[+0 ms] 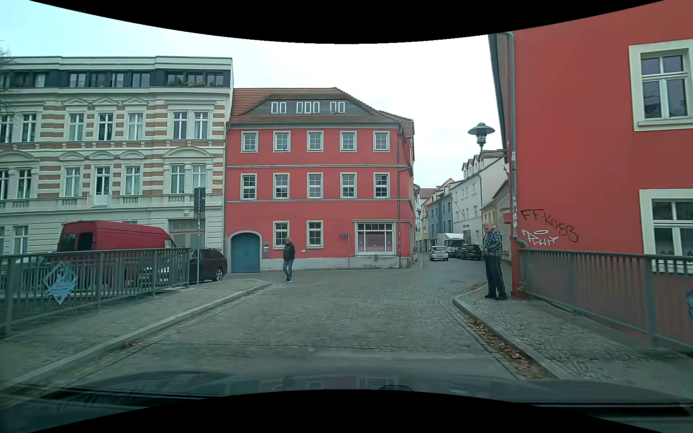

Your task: Follow the waypoints while adhering to traffic rules and regulations

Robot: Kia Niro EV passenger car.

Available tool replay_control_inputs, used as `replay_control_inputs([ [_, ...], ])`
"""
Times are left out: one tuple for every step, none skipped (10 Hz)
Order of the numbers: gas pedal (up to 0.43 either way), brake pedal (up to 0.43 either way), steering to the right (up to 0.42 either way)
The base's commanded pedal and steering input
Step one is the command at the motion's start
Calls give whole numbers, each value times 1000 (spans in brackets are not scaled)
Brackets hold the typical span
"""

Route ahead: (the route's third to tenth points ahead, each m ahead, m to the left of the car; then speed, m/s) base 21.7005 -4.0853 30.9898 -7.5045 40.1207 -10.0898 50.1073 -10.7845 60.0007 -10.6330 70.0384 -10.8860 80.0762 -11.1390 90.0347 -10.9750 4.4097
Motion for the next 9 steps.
replay_control_inputs([
  [59, 0, 13],
  [67, 0, 14],
  [79, 0, 15],
  [87, 0, 18],
  [98, 0, 19],
  [110, 0, 20],
  [110, 0, 22],
  [110, 0, 25],
  [110, 0, 26],
])
